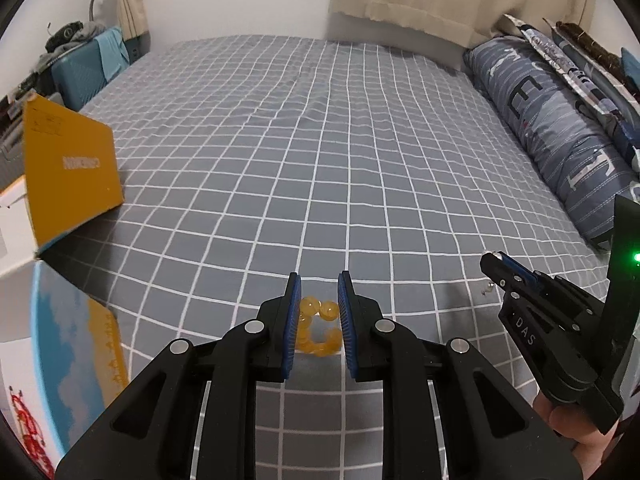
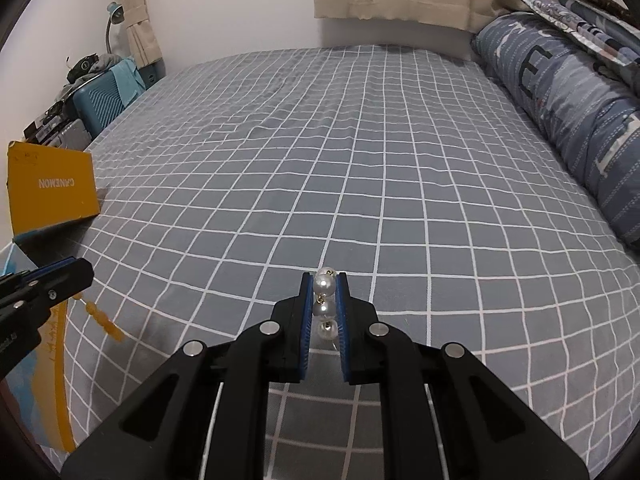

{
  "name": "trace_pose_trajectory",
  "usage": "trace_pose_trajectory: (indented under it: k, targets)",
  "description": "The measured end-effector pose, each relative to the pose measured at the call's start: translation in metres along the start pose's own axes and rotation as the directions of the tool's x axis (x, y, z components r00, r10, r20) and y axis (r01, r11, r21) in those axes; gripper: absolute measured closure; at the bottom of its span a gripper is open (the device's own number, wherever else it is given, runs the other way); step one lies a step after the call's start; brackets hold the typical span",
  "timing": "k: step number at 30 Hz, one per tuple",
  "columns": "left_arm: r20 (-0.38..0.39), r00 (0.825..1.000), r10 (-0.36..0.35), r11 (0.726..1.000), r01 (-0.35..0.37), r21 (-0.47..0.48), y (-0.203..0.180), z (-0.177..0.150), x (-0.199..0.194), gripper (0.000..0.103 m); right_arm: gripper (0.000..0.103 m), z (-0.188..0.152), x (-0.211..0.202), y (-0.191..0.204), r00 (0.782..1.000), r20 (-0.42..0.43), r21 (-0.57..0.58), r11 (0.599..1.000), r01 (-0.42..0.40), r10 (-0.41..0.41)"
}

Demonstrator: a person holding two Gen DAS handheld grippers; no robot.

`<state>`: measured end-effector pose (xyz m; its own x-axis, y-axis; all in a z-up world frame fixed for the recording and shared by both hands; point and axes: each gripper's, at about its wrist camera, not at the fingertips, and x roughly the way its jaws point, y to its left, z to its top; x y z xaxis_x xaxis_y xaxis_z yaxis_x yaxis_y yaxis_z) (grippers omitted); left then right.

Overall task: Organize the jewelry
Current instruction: 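Carry the amber beads and pearl earrings into the white box and open both tools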

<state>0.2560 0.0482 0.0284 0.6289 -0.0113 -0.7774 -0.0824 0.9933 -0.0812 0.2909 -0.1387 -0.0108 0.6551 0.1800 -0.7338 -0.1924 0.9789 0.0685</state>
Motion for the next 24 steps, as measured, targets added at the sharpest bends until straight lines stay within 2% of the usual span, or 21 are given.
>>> trace_pose_trajectory:
  k: [24]
  targets:
    - [0.060,0.997,0.057,0.998,-0.057,-0.004,0.021,-0.017,-0.082,0.084,0.092,0.002,-0.096,0.030,0.998,0.041,0.005,0.999,0.038,-0.038]
